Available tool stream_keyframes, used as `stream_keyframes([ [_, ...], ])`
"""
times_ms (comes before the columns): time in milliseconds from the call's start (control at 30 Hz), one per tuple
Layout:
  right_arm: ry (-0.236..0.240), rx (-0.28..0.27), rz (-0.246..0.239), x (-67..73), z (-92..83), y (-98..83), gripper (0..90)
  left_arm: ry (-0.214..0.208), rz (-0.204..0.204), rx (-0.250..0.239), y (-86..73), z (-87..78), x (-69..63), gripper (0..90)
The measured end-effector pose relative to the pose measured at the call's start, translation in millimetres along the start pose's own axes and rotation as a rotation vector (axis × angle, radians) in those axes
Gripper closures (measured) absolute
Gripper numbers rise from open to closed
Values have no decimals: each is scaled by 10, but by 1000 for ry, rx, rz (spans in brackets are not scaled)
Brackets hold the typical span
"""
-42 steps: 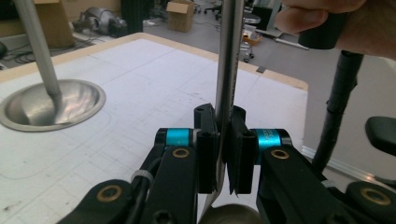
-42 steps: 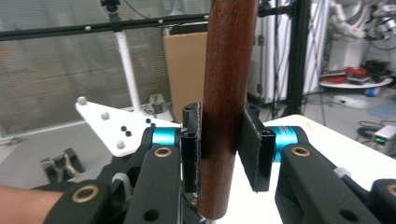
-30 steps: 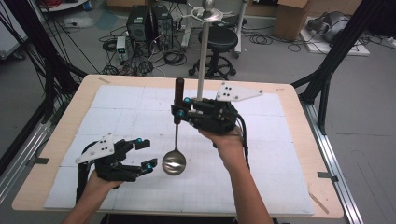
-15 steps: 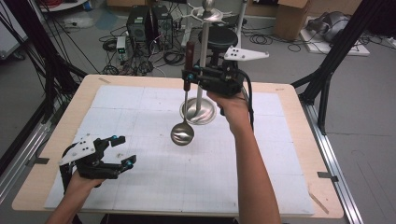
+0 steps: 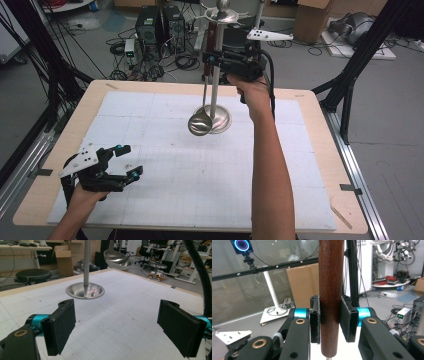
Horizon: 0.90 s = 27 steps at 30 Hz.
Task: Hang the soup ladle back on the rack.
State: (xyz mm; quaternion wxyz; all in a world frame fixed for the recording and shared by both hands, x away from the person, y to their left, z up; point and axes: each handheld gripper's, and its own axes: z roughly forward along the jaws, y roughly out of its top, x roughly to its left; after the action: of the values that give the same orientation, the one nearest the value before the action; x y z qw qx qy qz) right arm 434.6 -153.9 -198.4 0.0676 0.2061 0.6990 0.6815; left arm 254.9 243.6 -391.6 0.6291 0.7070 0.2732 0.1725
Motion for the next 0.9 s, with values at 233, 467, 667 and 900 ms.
stream_keyframes([
  [233,-6,12,16,-143,51,24,726,-1,2,2,1,-1,15,159],
  [467,-17,11,24,-231,85,49,726,-3,-4,3,-4,4,19,160],
  [667,-38,33,38,-273,110,15,726,-5,-2,9,-6,8,25,162],
  [900,-61,48,38,-265,117,6,723,-5,-9,9,-9,8,27,163],
])
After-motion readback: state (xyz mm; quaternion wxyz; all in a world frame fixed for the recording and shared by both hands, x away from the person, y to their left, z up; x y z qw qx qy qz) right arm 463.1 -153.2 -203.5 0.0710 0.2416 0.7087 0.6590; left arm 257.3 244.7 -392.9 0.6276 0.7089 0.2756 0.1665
